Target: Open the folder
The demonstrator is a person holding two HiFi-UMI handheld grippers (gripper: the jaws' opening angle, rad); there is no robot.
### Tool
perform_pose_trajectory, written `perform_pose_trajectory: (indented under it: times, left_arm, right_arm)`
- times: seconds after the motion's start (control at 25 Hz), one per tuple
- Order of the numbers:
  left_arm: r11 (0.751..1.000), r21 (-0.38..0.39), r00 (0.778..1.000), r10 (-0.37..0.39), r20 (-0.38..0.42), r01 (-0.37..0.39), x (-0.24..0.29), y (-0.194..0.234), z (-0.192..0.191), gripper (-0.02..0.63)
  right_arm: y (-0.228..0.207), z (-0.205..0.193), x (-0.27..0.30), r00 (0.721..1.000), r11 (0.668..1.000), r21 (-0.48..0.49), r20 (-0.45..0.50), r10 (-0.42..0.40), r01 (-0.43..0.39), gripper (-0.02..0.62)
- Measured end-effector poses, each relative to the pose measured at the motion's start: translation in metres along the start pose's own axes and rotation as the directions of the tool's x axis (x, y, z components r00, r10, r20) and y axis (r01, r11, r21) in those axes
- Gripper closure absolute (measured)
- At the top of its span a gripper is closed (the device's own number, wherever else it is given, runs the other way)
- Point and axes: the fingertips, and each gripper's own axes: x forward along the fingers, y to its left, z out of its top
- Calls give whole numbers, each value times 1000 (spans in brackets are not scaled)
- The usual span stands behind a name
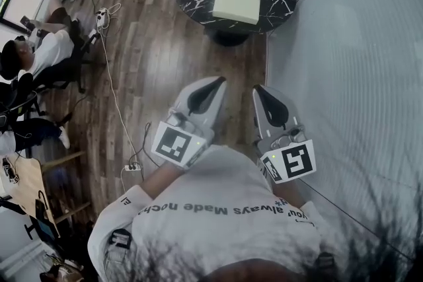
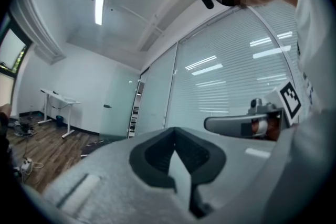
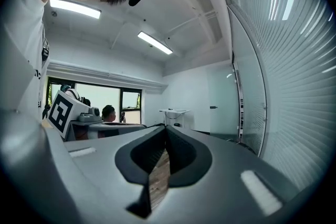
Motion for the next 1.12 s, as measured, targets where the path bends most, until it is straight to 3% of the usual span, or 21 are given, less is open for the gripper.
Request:
perform_pose_trajectory:
  times: [0.2, 0.44, 1.12]
  left_arm:
    - [1000, -17, 1000, 3, 24, -3, 14, 60, 15, 603]
    - [1000, -7, 1000, -18, -14, 17, 22, 110, 8, 603]
    - [997, -9, 996, -82, -15, 82, 119, 149, 12, 603]
  right_arm:
    - [0, 5, 64, 1000, 1000, -6, -12, 13, -13, 594]
    - [-2, 6, 109, 1000, 1000, -1, -23, -8, 8, 594]
    - [-93, 9, 158, 996, 996, 6, -2, -88, 88, 594]
